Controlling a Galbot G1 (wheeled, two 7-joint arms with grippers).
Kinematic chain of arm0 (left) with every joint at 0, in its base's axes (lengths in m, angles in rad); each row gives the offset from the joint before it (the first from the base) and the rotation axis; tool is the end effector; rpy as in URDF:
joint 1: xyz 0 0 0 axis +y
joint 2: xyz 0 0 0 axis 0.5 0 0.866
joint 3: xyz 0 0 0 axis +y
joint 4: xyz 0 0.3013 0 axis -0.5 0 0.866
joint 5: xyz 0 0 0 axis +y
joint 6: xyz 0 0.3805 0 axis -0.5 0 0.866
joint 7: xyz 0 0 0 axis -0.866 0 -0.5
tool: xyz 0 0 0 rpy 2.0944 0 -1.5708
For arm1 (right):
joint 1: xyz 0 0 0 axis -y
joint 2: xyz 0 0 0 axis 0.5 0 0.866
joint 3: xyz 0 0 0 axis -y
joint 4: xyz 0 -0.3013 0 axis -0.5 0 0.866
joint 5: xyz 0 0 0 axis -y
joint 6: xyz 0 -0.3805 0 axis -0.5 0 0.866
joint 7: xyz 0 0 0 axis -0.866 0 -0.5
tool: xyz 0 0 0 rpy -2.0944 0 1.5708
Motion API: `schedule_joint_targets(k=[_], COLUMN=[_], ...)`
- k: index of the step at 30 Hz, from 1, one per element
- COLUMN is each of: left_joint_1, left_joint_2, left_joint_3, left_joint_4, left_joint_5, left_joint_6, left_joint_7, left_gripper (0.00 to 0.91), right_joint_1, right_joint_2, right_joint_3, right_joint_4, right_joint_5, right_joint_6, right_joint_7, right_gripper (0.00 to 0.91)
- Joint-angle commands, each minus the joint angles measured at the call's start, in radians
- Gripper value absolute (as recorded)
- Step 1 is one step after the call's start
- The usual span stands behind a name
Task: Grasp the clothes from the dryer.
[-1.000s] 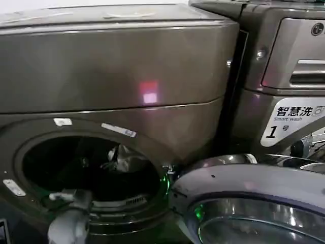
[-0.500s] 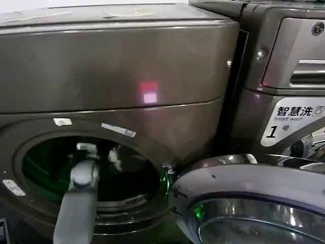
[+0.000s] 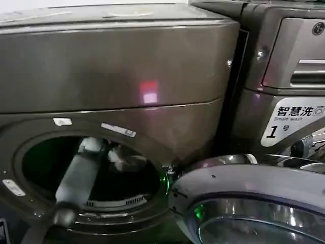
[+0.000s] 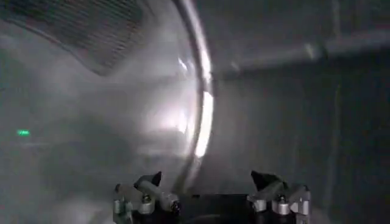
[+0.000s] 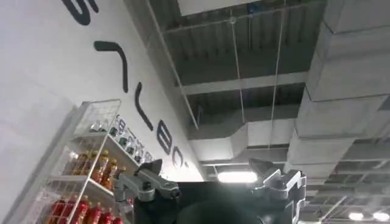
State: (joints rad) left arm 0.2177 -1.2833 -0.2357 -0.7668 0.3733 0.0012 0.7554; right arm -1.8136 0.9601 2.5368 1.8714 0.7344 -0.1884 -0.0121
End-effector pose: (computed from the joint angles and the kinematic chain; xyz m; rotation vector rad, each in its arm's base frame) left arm 0.5935 0.0913 -0.2002 -0.9684 -2.4782 -1.0022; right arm -0.0887 -0.3772 0.1323 1.4751 2.0125 -0.7098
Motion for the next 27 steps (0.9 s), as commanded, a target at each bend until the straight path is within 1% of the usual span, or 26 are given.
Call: schedule_joint_targets(k=[1, 4, 11, 20, 21, 22, 23, 24, 27], left_joint_1=[-0.144, -0.172, -0.217, -0.213, -0.211, -0.21, -0.209, -0.207, -0.204], left_joint_2=[0.003, -0.005, 0.001, -0.027, -0.028, -0.03, -0.033, -0.035, -0.037], left_joint_3=[0.106, 0.083, 0.083, 0.133, 0.136, 0.138, 0.137, 0.137, 0.139], left_joint_4=[0.255, 0.287, 0.318, 0.347, 0.348, 0.349, 0.351, 0.352, 0.351], left_joint_5=[0.412, 0.527, 0.656, 0.684, 0.685, 0.682, 0.674, 0.67, 0.665], left_joint_6=[-0.114, -0.119, -0.151, -0.129, -0.13, -0.13, -0.126, -0.126, -0.128], left_joint_7=[0.157, 0.161, 0.193, 0.186, 0.187, 0.187, 0.186, 0.185, 0.187], left_gripper=[0.907, 0.907, 0.907, 0.907, 0.819, 0.523, 0.125, 0.114, 0.023], right_joint_1=[-0.003, -0.006, -0.002, -0.004, -0.004, -0.004, -0.004, -0.003, -0.001], right_joint_2=[0.005, 0.005, 0.014, 0.015, 0.015, 0.015, 0.015, 0.015, 0.015], right_joint_3=[0.004, 0.007, 0.0, 0.002, 0.003, 0.003, 0.003, 0.002, -0.001], right_joint_4=[0.005, 0.007, 0.028, 0.03, 0.028, 0.027, 0.027, 0.028, 0.029], right_joint_5=[0.0, 0.001, 0.0, -0.001, -0.002, -0.002, -0.002, -0.003, -0.003], right_joint_6=[0.0, 0.0, -0.003, -0.002, -0.002, -0.002, -0.002, -0.002, -0.003], right_joint_7=[-0.002, -0.002, -0.005, -0.004, -0.003, -0.003, -0.003, -0.002, -0.001], right_gripper=[0.907, 0.907, 0.907, 0.907, 0.907, 0.907, 0.907, 0.907, 0.907])
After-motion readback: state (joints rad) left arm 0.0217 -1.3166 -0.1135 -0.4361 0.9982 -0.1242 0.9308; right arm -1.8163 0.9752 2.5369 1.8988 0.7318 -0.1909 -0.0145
